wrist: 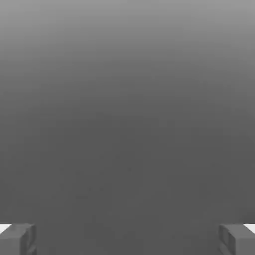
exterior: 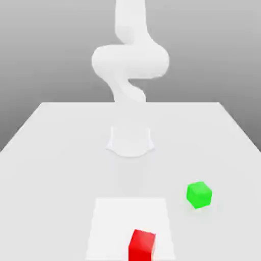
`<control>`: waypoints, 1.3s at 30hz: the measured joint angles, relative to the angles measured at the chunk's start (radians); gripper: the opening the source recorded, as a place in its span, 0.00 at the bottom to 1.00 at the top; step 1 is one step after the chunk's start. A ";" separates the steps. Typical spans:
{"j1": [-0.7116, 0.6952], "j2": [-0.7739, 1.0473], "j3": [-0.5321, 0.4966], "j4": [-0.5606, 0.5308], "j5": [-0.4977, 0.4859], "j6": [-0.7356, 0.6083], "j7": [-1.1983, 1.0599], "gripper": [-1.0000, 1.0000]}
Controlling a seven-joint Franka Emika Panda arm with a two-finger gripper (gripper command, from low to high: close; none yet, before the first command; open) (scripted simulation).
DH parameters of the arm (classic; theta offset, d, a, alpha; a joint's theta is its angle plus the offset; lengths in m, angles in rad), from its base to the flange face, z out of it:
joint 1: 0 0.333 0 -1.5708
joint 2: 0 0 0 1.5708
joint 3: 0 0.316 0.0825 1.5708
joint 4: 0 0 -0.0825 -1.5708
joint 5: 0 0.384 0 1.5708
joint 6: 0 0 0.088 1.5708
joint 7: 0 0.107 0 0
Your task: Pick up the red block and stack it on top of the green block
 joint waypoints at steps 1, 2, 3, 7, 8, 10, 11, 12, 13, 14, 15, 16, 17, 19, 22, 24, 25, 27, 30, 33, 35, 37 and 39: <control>-0.008 0.039 0.009 -0.005 -0.005 0.014 0.016 0.50; -0.015 0.077 0.018 -0.010 -0.009 0.027 0.031 0.50; -0.021 0.114 0.026 -0.014 -0.014 0.040 0.045 0.50; -0.046 0.260 0.056 -0.033 -0.035 0.091 0.105 0.50; -0.050 0.297 0.062 -0.038 -0.041 0.103 0.121 0.50; -0.059 0.369 0.073 -0.047 -0.052 0.129 0.151 0.50; -0.063 0.406 0.078 -0.051 -0.057 0.142 0.166 0.50; -0.066 0.442 0.083 -0.056 -0.062 0.154 0.181 0.50; -0.068 0.478 0.086 -0.060 -0.068 0.167 0.196 0.50; -0.073 0.515 0.092 -0.065 -0.071 0.179 0.209 0.50; -0.074 0.551 0.095 -0.070 -0.076 0.192 0.224 0.50; -0.075 0.587 0.096 -0.074 -0.079 0.204 0.238 0.50; -0.076 0.623 0.098 -0.079 -0.082 0.217 0.251 0.50; -0.073 0.695 0.099 -0.088 -0.085 0.243 0.276 0.50; -0.069 0.802 0.100 -0.102 -0.080 0.282 0.306 0.50; -0.066 0.873 0.102 -0.112 -0.070 0.308 0.321 0.50; -0.065 0.908 0.104 -0.117 -0.063 0.321 0.327 0.50; -0.059 0.980 0.098 -0.113 -0.068 0.368 0.340 0.50; -0.042 1.088 0.076 -0.098 -0.092 0.455 0.360 0.50; -0.037 1.112 0.070 -0.094 -0.098 0.475 0.365 0.00; -0.038 1.112 0.070 -0.094 -0.099 0.475 0.365 0.00; -0.035 1.124 0.068 -0.093 -0.102 0.485 0.368 0.00; -0.043 1.087 0.077 -0.099 -0.092 0.455 0.361 0.00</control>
